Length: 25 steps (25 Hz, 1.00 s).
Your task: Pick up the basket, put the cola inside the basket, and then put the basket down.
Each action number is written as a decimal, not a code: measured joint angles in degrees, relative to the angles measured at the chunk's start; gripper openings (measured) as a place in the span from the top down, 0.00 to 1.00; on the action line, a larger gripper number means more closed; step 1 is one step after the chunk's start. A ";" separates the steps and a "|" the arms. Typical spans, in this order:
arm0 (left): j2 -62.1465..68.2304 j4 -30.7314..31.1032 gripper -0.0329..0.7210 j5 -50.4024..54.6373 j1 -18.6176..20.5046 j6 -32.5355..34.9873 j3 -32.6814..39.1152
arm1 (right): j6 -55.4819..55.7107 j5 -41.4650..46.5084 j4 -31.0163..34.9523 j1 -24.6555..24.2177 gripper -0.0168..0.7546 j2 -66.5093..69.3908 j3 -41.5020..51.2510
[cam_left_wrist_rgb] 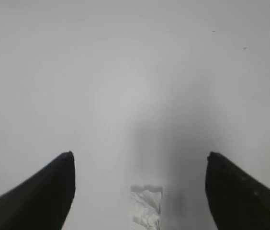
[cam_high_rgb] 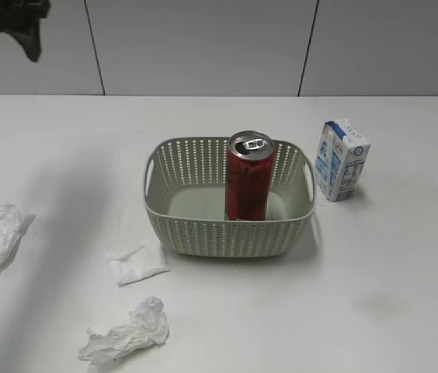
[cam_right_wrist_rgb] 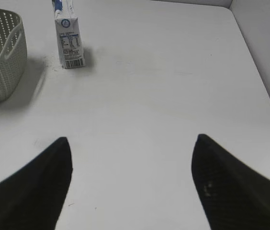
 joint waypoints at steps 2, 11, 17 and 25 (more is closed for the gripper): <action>-1.19 -1.34 0.10 0.25 2.70 1.34 0.00 | 0.08 0.00 0.00 0.00 0.21 0.00 0.00; -11.14 -9.04 0.14 0.39 8.79 7.07 4.56 | 0.08 0.00 0.00 0.00 0.21 0.00 0.00; -22.52 -8.49 0.16 0.29 8.79 7.41 20.61 | 0.13 0.00 0.00 0.00 0.21 0.00 0.00; -45.13 -8.32 0.17 -3.90 8.79 7.57 46.99 | 0.13 0.00 0.00 0.00 0.21 0.00 0.00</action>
